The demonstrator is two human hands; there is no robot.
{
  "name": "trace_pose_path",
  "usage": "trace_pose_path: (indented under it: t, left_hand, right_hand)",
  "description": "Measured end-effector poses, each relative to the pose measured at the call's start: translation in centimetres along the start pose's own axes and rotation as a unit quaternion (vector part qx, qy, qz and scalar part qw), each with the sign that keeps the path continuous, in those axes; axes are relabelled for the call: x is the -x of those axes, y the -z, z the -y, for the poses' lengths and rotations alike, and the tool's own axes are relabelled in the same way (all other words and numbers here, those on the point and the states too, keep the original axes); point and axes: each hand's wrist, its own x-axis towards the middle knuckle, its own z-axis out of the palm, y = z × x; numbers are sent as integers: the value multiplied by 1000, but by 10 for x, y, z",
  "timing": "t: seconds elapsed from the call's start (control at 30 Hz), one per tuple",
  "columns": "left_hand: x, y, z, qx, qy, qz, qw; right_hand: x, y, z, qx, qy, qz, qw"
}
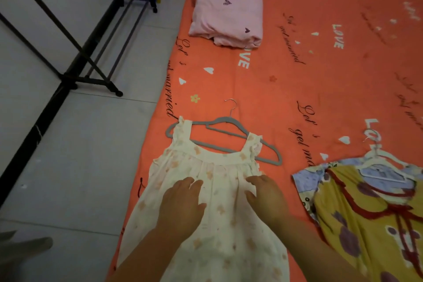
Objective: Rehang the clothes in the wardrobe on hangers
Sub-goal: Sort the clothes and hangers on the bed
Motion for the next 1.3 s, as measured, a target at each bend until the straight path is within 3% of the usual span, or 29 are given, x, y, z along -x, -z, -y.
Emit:
trace_pose_path:
  t: [0.27,0.5,0.7,1.0,1.13,1.3]
  left_hand:
    - [-50,-16,19,-14,-19,-12,1000]
    - [-98,-64,44,-12,-17,-13,1000]
    - [-111,-90,62,-40,-27,13,999]
    - [-102,-81,50,-59,-19,34,998]
    - [-78,-59,30,-56,-30,48,997]
    - [-27,-23,-4,-57,-74,52,994]
  right_hand:
    - [-58,-15,-1,18,-7,-25,1000]
    - [-155,-31,-3,90,-3,-115,989]
    - [-188,-49,-14,100,-69,-79,989]
    - [-151,-55,-13,69,-40,-44,996]
    - [-99,-49,-13,74,-8,-9,997]
    - [-5,-28,-18,39,-47,18,998]
